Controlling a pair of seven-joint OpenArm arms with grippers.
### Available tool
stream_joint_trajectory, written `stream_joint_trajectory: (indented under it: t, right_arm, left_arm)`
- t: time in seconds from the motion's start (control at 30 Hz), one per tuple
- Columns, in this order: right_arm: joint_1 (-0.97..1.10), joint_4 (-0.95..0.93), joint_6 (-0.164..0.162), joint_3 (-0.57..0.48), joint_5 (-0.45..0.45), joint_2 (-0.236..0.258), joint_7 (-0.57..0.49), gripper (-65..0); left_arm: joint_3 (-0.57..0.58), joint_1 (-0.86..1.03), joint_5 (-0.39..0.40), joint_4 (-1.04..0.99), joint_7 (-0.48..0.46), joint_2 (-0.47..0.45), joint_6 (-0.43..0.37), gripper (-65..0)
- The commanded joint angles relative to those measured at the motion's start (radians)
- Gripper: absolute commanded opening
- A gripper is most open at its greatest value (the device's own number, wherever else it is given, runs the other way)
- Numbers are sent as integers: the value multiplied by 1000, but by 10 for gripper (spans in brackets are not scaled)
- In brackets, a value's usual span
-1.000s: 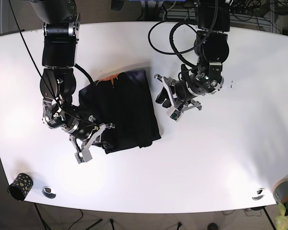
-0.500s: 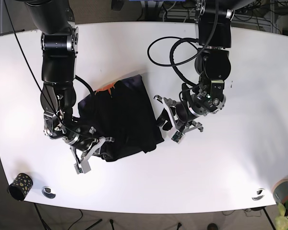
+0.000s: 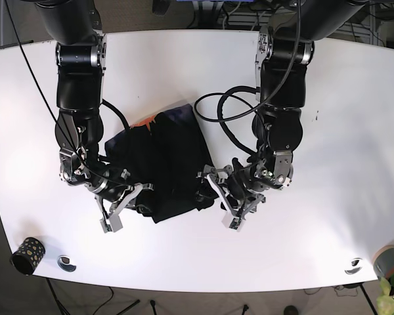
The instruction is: Fold the T-shirt properly
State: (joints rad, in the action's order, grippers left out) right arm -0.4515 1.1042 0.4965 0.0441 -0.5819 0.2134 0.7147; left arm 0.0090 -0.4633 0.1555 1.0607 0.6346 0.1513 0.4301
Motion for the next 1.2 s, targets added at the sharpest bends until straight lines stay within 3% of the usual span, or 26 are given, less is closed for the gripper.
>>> stream_joint_trajectory:
  t: [0.0,0.1,0.3,0.67,0.8,1.17]
  right_arm:
    - [-28,20,6,3,-23,7,-22,-650]
    - [-26,20,8,6,-23,7,-22,-650]
    - [-23,20,8,7,-23,7,-22,-650]
    - [-23,20,8,7,-23,7,-22,-650]
    - [-23,20,8,7,-25,7,-22,-650]
    - [0,20,8,9,-25,7,-25,-650]
  left_arm:
    - [3,-50,28,-24,-68,6,-30,-183]
    - [3,-99,62,-150,-114,6,-73,-181]
    - [4,-174,134,-336,-187,6,-75,-185]
    - [181,-128,210,-254,-189,6,-75,-199]
    - [187,-122,209,-254,-189,6,-78,-267]
    - [187,-93,206,-254,-189,6,-80,-275]
